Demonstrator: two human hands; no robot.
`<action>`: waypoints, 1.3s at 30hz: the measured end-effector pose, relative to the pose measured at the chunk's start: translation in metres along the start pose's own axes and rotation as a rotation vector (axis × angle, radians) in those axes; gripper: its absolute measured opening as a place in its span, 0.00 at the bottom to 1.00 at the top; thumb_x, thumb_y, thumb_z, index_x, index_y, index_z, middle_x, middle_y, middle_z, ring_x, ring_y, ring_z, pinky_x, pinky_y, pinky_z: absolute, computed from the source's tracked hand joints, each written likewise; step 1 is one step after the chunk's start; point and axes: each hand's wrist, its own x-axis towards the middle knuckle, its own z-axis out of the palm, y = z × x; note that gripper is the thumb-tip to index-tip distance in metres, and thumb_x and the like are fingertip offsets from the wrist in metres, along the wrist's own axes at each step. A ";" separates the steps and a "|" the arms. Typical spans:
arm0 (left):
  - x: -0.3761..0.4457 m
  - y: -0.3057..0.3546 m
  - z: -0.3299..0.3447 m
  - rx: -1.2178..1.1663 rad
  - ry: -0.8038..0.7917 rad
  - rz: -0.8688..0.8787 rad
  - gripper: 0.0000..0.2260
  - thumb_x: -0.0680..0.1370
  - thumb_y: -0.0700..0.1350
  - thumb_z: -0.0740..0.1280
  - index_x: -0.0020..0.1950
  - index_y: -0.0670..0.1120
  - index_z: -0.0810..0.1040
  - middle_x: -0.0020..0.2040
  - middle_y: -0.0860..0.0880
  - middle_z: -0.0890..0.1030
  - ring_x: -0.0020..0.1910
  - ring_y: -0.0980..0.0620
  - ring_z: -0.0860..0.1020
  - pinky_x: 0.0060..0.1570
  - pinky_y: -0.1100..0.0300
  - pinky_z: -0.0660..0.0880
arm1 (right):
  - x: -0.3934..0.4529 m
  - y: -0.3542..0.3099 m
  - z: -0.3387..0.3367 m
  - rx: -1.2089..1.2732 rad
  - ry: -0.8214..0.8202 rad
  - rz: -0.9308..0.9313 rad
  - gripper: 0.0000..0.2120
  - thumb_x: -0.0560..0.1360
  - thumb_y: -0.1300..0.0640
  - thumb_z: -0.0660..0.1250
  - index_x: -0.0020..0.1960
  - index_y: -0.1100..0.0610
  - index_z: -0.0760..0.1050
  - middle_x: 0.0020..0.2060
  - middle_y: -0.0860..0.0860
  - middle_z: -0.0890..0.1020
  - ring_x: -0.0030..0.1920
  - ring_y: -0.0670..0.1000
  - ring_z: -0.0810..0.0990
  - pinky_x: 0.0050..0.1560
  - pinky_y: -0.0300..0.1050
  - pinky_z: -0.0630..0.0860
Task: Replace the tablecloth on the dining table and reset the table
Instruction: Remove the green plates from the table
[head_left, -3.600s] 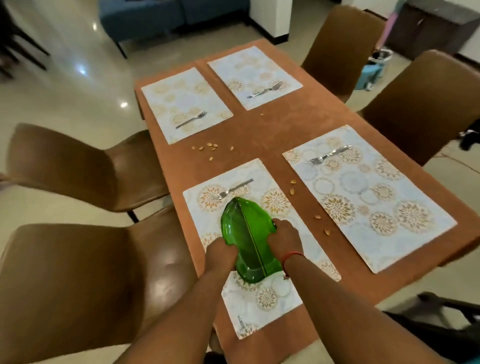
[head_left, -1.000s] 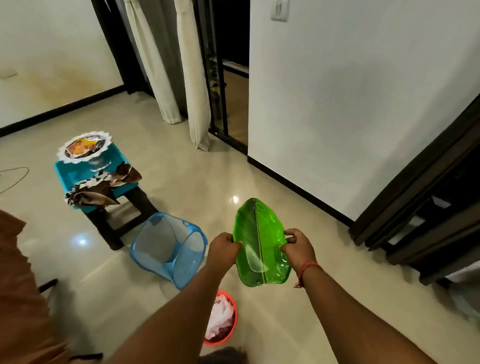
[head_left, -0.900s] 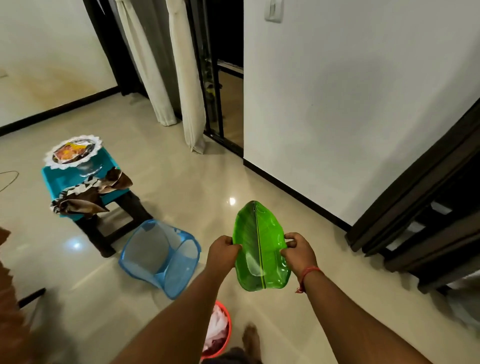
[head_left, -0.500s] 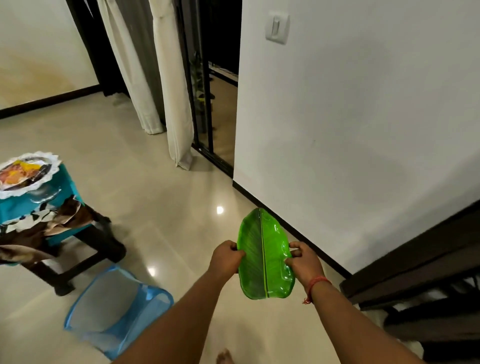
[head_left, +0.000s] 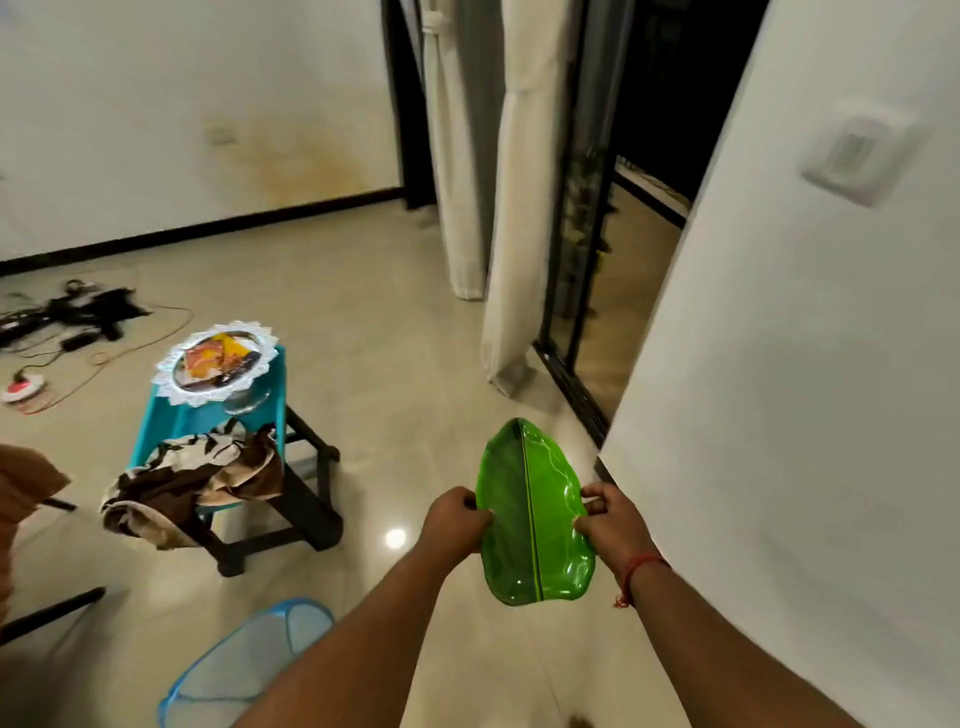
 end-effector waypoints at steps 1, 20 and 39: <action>0.013 0.008 -0.007 -0.004 0.029 -0.003 0.11 0.67 0.43 0.69 0.49 0.42 0.78 0.47 0.40 0.81 0.45 0.41 0.83 0.41 0.42 0.83 | 0.022 -0.015 0.005 -0.029 -0.053 -0.021 0.18 0.66 0.70 0.69 0.48 0.49 0.76 0.39 0.52 0.83 0.40 0.55 0.83 0.47 0.53 0.81; 0.292 0.056 -0.245 -0.223 0.472 -0.256 0.13 0.65 0.45 0.67 0.47 0.41 0.79 0.43 0.40 0.82 0.41 0.42 0.83 0.38 0.44 0.83 | 0.312 -0.291 0.280 -0.351 -0.480 -0.231 0.18 0.69 0.69 0.70 0.54 0.52 0.76 0.44 0.53 0.83 0.45 0.55 0.82 0.49 0.48 0.79; 0.449 0.088 -0.466 -0.808 0.923 -0.580 0.05 0.72 0.35 0.64 0.39 0.43 0.78 0.38 0.43 0.80 0.38 0.44 0.82 0.34 0.52 0.83 | 0.465 -0.494 0.622 -0.737 -1.013 -0.458 0.20 0.67 0.69 0.64 0.54 0.49 0.76 0.47 0.52 0.82 0.48 0.57 0.82 0.52 0.52 0.80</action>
